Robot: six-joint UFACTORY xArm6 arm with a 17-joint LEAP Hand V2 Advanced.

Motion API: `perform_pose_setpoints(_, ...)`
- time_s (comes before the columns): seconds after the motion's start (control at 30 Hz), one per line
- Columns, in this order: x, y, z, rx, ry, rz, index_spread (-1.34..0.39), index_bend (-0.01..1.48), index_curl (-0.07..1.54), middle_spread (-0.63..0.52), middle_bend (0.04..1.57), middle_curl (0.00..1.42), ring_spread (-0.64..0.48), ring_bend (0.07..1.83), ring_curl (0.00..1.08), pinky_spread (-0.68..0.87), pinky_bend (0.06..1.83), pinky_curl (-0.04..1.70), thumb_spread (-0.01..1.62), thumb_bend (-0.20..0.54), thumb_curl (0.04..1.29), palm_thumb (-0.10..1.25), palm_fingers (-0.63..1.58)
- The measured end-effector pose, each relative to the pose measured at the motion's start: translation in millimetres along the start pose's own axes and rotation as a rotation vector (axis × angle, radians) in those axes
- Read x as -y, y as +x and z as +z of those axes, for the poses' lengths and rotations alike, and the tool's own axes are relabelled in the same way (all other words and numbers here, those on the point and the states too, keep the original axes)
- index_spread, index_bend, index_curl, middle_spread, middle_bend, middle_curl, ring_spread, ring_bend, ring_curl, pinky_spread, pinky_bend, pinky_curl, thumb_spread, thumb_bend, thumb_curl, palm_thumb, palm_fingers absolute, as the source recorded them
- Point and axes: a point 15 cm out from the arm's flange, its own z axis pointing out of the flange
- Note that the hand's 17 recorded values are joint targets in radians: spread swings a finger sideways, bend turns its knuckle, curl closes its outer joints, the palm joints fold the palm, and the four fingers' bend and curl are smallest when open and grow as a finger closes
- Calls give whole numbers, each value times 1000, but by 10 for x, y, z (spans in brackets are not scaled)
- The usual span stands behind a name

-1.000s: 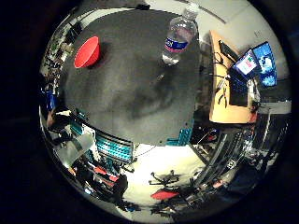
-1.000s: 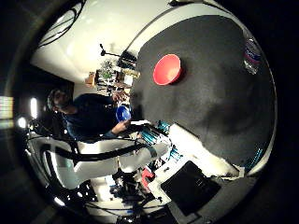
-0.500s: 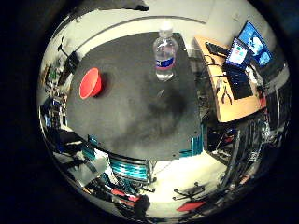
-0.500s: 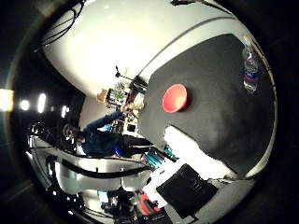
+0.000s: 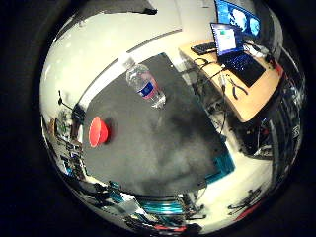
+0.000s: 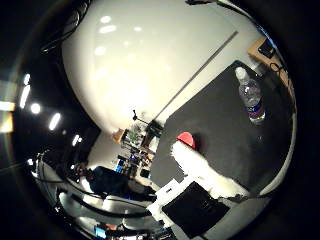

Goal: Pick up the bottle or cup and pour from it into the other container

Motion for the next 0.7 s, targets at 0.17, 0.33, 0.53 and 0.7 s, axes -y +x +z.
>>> perform_pose_setpoints(0.17, -29, 301, 118, 47, 49, 84, -187, 157, 273, 129, 219, 339, 178, 411, 260, 445, 825, 11, 990, -26, 331, 628, 130)
perform_pose_setpoints(0.33, -61, 501, 246, 87, 80, 140, -187, 158, 276, 120, 224, 340, 178, 420, 258, 443, 836, 2, 991, -27, 332, 625, 127)
perform_pose_setpoints(0.53, 27, 810, 328, 59, 151, 188, -184, 158, 277, 116, 235, 342, 178, 435, 253, 442, 841, -2, 988, -31, 328, 600, 126)
perform_pose_setpoints(0.7, 34, 879, 491, 74, 153, 220, -180, 154, 275, 116, 244, 343, 178, 446, 250, 439, 854, 0, 984, -28, 325, 580, 119)
